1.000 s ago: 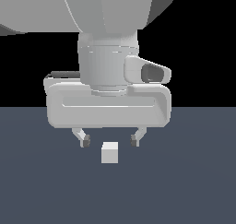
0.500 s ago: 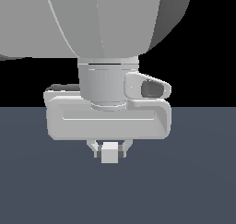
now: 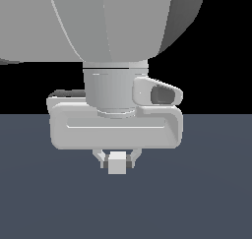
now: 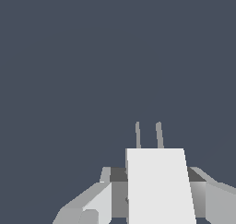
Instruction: Plug the charger into the wall socket.
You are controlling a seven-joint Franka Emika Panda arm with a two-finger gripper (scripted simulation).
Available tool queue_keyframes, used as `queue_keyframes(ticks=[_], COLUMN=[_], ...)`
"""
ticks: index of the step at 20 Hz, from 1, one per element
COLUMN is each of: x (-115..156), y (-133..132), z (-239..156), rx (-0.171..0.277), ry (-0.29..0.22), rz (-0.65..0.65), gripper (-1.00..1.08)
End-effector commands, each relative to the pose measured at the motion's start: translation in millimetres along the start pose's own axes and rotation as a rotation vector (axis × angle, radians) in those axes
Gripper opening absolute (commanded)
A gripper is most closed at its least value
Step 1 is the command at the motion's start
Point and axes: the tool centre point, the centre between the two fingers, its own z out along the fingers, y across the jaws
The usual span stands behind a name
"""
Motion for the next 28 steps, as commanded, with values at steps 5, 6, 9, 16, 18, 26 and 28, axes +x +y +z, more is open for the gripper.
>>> queue_keyframes(ticks=[5,6,9,16,18,26,28], x=[8,11,22,57,67,93,96], y=[-1,-1,-2,-3,-2,2,2], z=[-5,-7,-15,-37,-44,-59,-61], rx=[-0.006,-0.008,-0.016,-0.044,-0.053,-0.080,-0.083], ry=[0.000,0.001,0.001,0.002,0.002,0.001,0.001], rz=[0.020,0.027,0.055,0.142,0.166,0.230,0.237], gripper=[-1.00,-1.00,-1.00,-1.00,-1.00,-1.00,-1.00])
